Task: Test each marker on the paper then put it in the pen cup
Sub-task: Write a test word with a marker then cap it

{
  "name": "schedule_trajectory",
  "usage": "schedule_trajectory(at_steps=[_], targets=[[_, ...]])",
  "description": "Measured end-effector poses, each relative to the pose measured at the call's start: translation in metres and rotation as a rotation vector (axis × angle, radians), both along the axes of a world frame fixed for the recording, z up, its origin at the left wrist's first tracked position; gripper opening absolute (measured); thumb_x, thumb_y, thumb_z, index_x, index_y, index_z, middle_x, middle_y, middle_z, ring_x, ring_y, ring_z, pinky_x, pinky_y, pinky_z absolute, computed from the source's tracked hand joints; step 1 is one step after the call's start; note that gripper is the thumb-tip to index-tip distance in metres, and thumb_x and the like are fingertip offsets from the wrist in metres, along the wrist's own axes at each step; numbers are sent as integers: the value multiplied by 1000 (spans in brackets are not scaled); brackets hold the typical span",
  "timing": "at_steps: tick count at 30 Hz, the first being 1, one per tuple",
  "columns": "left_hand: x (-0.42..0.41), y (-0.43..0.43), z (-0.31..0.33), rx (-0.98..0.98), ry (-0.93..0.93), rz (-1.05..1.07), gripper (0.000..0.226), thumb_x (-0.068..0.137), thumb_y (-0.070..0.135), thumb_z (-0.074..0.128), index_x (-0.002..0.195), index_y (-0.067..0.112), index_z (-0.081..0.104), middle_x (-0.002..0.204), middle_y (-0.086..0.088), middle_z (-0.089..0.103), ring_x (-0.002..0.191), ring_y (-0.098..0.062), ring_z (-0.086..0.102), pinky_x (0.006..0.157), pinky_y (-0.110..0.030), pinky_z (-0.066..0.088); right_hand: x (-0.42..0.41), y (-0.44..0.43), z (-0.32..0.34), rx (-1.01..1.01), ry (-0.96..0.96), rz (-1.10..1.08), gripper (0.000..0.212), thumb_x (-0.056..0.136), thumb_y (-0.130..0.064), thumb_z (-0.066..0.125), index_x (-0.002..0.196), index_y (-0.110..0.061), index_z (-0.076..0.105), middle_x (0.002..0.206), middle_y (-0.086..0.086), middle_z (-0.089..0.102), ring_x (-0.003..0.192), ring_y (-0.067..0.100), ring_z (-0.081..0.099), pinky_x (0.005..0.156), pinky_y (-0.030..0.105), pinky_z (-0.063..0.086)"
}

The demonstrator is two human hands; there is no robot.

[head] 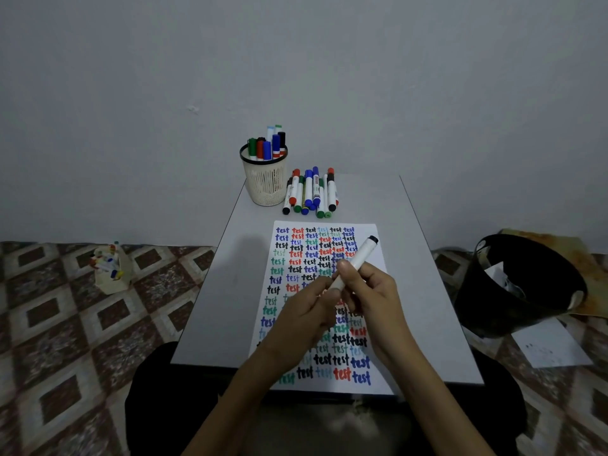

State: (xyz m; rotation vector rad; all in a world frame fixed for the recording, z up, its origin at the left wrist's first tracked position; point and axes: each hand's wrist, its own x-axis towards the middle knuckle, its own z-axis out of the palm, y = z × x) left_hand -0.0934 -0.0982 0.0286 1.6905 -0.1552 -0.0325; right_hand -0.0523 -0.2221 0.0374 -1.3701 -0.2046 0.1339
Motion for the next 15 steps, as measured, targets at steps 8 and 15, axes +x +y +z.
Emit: schedule_trajectory(at_steps=[8, 15], targets=[[-5, 5, -2, -9, -64, 54, 22, 94, 35, 49, 114, 28, 57, 52, 10, 39, 46, -5, 31, 44, -18, 30, 6, -8, 11, -35, -55, 80, 26, 80, -31, 61, 88, -7, 67, 57, -6, 57, 46, 3, 43, 46, 14, 38], [25, 60, -28, 716, -284, 260, 44, 89, 48, 35, 122, 29, 54, 93, 12, 55, 82, -6, 51, 76, -29, 43, 78, -56, 1, 294, -47, -288, 22, 86, -8, 66, 75, -13, 48, 67, 6, 59, 52, 13, 59, 47, 20, 49]])
